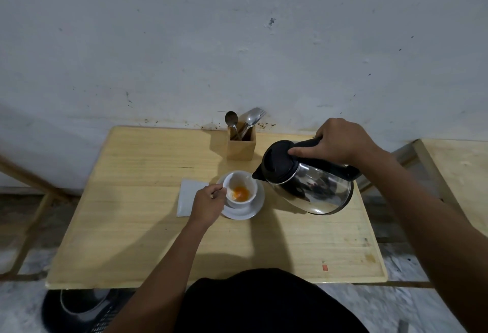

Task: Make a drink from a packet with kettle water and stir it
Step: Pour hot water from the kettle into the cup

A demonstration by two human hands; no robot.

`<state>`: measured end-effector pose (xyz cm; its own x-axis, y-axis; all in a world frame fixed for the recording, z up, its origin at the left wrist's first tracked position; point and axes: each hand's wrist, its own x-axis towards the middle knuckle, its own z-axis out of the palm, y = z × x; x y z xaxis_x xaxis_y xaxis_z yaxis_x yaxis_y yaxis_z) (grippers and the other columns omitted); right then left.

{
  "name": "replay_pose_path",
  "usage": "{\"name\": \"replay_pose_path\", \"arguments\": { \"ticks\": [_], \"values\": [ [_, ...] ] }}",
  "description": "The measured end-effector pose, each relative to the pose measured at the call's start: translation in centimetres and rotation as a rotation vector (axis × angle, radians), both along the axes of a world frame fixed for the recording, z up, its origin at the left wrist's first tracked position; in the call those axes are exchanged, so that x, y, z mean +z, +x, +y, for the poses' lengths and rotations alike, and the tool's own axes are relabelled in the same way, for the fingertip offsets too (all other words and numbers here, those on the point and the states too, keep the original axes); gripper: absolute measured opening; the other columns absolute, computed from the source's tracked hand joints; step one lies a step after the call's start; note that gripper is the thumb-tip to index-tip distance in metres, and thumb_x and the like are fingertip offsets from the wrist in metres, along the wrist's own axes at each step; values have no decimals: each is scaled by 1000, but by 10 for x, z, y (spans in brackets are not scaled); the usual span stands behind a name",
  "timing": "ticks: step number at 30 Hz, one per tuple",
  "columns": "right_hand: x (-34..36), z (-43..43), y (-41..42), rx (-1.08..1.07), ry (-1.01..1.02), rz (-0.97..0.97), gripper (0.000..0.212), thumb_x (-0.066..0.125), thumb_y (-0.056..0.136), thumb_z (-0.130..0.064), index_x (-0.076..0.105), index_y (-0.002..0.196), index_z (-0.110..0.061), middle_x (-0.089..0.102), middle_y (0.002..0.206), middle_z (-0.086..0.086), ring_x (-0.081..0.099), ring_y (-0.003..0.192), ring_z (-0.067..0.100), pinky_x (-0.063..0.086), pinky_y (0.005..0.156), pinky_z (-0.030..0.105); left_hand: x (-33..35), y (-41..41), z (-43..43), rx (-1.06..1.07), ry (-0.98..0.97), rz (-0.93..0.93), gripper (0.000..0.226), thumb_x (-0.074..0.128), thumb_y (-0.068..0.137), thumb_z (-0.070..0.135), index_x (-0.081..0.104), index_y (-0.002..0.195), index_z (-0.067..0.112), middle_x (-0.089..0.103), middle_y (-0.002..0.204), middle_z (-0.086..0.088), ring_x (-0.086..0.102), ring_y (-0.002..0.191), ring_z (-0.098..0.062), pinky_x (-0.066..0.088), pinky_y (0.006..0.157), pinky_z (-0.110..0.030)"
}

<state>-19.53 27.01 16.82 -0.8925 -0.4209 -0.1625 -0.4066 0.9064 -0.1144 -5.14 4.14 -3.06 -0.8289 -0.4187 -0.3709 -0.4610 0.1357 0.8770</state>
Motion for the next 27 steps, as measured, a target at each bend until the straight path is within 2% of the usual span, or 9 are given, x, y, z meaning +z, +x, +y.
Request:
{"name": "replay_pose_path", "arguments": {
  "ticks": [2, 7, 10, 13, 21, 27],
  "values": [
    [2, -1, 2, -9, -1, -1, 76, 60, 58, -85, 51, 51, -10, 42, 45, 0, 45, 45, 18, 31, 47, 25, 1, 0, 0, -3, 4, 1, 23, 56, 92, 20, 67, 110, 10, 66, 94, -6, 63, 79, -17, 57, 84, -50],
    [6, -3, 5, -27, 20, -13, 76, 59, 58, -86, 54, 51, -10, 43, 45, -1, 47, 46, 17, 34, 49, 25, 3, -1, -1, -13, 20, -6, 22, 56, 92, 21, 67, 107, 9, 66, 92, -5, 62, 80, -17, 57, 85, -50],
    [9, -2, 5, -32, 22, -17, 77, 58, 57, -86, 47, 49, -11, 40, 44, -1, 44, 45, 17, 32, 49, 25, 4, -1, -1, -14, 35, -13, 21, 56, 92, 21, 68, 106, 10, 65, 92, -2, 63, 85, -20, 56, 87, -51],
    [11, -2, 6, -34, 31, -20, 77, 57, 56, -87, 44, 48, -12, 38, 44, -1, 42, 45, 17, 31, 49, 25, 5, -1, -1, -14, 36, -18, 21, 56, 92, 21, 68, 106, 10, 66, 95, -3, 64, 92, -23, 55, 88, -50],
    [15, -2, 7, -43, 53, -5, 76, 60, 58, -86, 37, 46, -14, 35, 44, -2, 40, 44, 18, 29, 49, 26, 5, -1, -1, -16, 22, -33, 21, 56, 91, 22, 68, 104, 11, 68, 98, -5, 65, 95, -25, 55, 90, -49],
    [19, 0, 6, -43, 49, 2, 76, 60, 58, -86, 38, 46, -14, 36, 44, -2, 41, 44, 17, 29, 49, 25, 6, -2, -1, -12, 15, -42, 24, 55, 91, 22, 68, 108, 10, 69, 103, -9, 64, 97, -25, 55, 90, -49]
  ]
}}
